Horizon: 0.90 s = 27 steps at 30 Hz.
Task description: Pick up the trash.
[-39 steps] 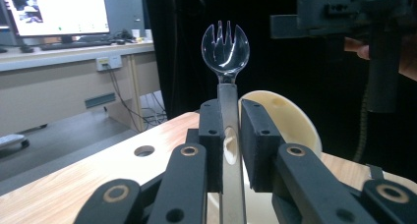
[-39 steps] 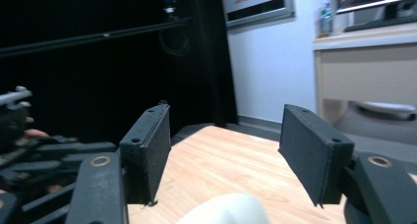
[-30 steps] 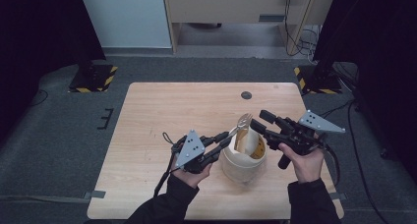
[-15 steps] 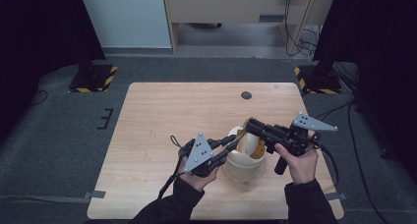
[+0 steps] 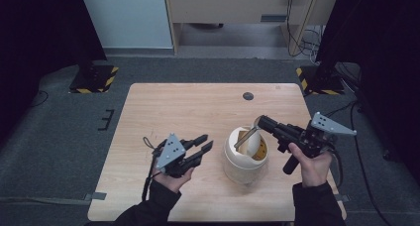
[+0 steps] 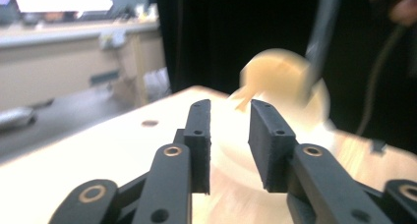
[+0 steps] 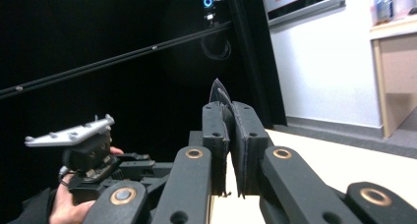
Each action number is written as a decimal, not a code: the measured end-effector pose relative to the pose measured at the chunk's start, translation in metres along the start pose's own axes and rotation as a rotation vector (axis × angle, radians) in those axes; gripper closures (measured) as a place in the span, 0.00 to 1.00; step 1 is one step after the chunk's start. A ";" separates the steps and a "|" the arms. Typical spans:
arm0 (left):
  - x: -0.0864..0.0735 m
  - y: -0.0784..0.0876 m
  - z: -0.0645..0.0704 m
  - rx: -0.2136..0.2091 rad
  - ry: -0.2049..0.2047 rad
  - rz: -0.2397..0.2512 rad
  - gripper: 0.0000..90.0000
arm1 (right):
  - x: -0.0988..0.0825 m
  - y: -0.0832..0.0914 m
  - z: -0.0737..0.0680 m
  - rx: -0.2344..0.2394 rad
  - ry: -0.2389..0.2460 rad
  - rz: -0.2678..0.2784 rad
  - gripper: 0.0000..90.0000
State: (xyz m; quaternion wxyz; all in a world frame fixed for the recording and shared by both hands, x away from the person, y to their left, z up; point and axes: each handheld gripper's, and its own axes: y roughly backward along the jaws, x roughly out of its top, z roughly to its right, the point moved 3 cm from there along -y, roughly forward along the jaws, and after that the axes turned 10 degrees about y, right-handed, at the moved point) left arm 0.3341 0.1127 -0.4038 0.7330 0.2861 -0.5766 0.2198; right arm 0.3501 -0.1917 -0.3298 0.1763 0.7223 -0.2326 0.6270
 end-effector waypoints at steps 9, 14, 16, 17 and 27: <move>-0.059 0.043 -0.077 0.188 0.138 -0.206 0.59 | 0.016 0.032 0.009 -0.072 0.039 0.051 0.95; -0.087 0.052 -0.103 0.266 0.216 -0.294 0.48 | 0.013 0.053 0.018 -0.139 0.051 0.039 0.95; -0.090 0.051 -0.109 0.278 0.220 -0.301 0.43 | 0.009 0.060 0.023 -0.169 0.052 0.033 0.95; -0.091 0.050 -0.111 0.283 0.218 -0.302 0.40 | 0.007 0.062 0.025 -0.182 0.053 0.028 0.95; -0.096 0.049 -0.125 0.323 0.218 -0.312 0.30 | -0.017 0.070 0.041 -0.258 0.054 -0.037 0.95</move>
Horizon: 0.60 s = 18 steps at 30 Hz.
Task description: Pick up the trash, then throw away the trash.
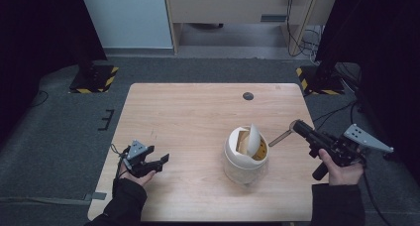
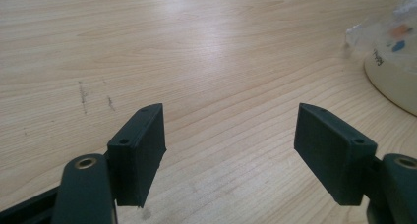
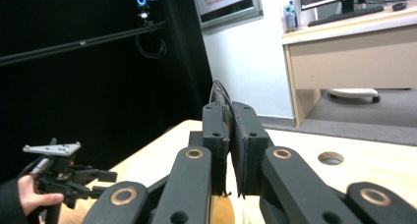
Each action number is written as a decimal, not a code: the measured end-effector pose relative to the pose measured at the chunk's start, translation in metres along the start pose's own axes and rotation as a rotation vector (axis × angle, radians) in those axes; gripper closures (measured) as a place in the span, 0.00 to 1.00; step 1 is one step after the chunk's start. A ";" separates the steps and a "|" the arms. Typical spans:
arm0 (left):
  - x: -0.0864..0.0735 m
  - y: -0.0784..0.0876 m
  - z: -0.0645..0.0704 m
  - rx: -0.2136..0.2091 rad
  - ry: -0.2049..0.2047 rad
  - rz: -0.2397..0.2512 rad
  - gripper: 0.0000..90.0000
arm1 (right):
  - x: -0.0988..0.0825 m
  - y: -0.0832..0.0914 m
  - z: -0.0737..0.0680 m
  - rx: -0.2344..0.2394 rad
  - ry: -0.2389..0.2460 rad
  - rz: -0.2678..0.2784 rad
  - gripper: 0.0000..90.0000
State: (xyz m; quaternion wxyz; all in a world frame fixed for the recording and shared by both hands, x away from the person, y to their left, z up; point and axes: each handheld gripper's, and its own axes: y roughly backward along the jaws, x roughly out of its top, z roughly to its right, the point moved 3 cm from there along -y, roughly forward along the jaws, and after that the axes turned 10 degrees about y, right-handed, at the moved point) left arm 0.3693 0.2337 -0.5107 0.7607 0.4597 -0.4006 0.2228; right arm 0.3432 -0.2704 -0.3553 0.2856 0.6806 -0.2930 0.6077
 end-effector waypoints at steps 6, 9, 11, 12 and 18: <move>0.000 -0.001 -0.001 -0.002 0.010 -0.003 0.29 | -0.017 -0.014 -0.002 -0.001 0.006 -0.038 0.95; 0.000 -0.002 0.000 -0.005 0.006 -0.008 0.28 | -0.031 -0.025 -0.005 0.003 0.015 -0.079 0.95; 0.001 -0.003 0.000 -0.008 0.006 -0.008 0.28 | -0.034 -0.028 -0.006 0.003 0.013 -0.085 0.95; 0.000 -0.003 0.000 -0.008 0.006 -0.009 0.28 | -0.040 -0.032 -0.008 0.009 0.013 -0.105 0.95; 0.001 -0.003 0.000 -0.006 0.004 -0.009 0.28 | -0.054 -0.043 -0.014 0.033 0.020 -0.161 0.92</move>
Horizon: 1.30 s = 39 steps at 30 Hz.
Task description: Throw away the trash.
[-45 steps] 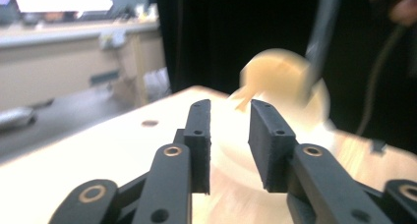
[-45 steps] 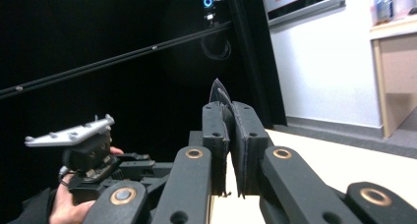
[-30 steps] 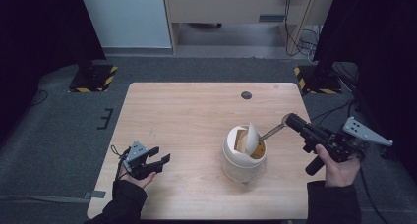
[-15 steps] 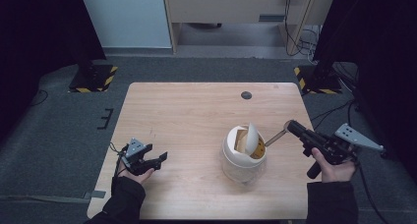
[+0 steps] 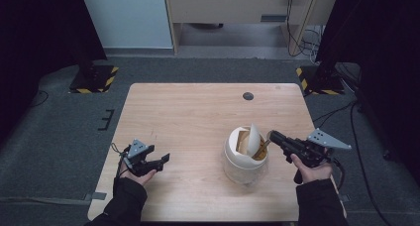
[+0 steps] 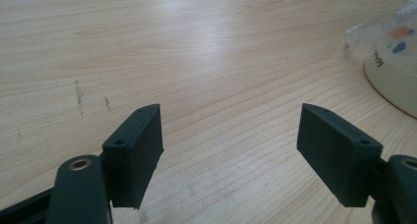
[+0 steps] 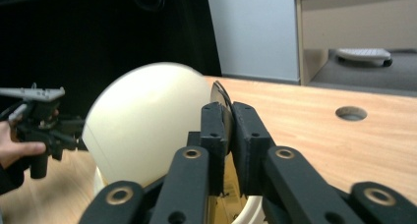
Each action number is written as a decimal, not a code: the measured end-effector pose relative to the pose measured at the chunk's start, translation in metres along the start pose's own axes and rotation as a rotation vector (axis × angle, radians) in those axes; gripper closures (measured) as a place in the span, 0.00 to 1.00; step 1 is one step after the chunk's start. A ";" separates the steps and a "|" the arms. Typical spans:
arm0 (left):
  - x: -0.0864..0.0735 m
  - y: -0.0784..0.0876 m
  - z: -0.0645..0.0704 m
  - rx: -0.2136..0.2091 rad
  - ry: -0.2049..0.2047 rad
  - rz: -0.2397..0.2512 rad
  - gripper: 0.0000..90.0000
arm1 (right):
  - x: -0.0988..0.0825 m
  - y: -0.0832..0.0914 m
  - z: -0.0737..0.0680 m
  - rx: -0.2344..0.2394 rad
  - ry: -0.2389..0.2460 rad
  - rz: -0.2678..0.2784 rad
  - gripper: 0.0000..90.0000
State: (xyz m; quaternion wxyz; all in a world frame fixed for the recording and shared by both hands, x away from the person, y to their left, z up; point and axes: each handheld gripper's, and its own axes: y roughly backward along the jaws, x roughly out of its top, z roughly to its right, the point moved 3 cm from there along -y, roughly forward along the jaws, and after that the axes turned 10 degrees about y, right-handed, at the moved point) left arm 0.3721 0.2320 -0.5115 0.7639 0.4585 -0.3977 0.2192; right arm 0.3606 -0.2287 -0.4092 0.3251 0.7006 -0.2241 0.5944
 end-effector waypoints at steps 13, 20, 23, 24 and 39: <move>-0.001 -0.004 -0.002 0.002 -0.009 -0.031 0.25 | -0.016 0.014 0.037 -0.184 -0.026 -0.044 0.54; -0.006 -0.010 -0.015 0.044 -0.005 -0.094 0.21 | -0.065 0.006 0.069 -0.304 0.034 -0.276 0.24; -0.009 -0.012 -0.019 0.057 -0.007 -0.117 0.20 | -0.083 0.005 0.078 -0.314 0.046 -0.360 0.22; -0.009 -0.012 -0.021 0.065 -0.011 -0.127 0.19 | -0.088 0.005 0.081 -0.314 0.045 -0.386 0.22; -0.018 -0.016 -0.046 0.151 -0.019 -0.217 0.15 | -0.119 0.009 0.108 -0.333 0.047 -0.554 0.14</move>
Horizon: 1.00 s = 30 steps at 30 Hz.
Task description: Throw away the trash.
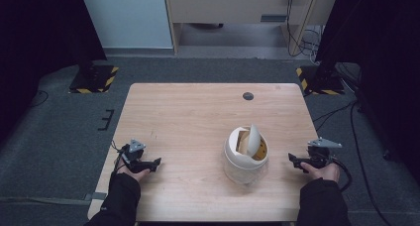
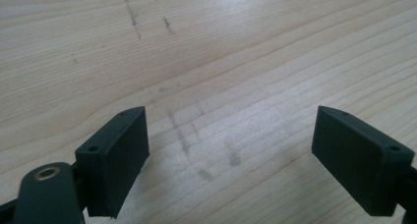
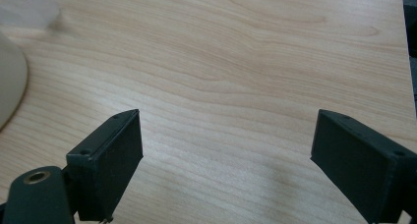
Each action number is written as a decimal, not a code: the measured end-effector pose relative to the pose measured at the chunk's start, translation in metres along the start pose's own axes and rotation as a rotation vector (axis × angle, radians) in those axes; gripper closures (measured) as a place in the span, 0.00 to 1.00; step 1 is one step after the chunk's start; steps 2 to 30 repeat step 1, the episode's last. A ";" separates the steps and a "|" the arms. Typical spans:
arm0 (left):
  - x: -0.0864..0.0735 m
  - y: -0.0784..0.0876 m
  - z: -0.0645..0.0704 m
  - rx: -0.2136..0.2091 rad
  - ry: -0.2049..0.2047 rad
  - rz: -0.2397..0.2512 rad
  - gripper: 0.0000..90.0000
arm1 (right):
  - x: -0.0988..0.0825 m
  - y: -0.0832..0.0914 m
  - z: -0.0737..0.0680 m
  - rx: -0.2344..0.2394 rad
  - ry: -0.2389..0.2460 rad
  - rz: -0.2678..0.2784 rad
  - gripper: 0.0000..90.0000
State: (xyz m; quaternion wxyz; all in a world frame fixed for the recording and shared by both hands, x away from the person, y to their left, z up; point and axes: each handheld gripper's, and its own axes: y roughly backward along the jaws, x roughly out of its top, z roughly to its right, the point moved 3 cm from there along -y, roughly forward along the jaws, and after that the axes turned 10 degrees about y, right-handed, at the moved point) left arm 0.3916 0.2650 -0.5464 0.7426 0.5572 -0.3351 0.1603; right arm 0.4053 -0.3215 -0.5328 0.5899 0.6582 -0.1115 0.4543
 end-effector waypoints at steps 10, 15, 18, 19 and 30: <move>0.000 0.000 0.000 0.000 0.000 0.000 0.15 | 0.000 0.000 0.000 0.000 0.000 0.000 0.14; 0.000 0.000 0.000 0.000 0.000 0.000 0.15 | 0.000 0.000 0.000 0.000 0.000 0.000 0.14; 0.000 0.000 0.000 0.000 0.000 0.000 0.15 | 0.000 0.000 0.000 0.000 0.000 0.000 0.14; 0.000 0.000 0.000 0.000 0.000 0.000 0.15 | 0.000 0.000 0.000 0.000 0.000 0.000 0.14; 0.000 0.000 0.000 0.000 0.000 0.000 0.15 | 0.000 0.000 0.000 0.000 0.000 0.000 0.14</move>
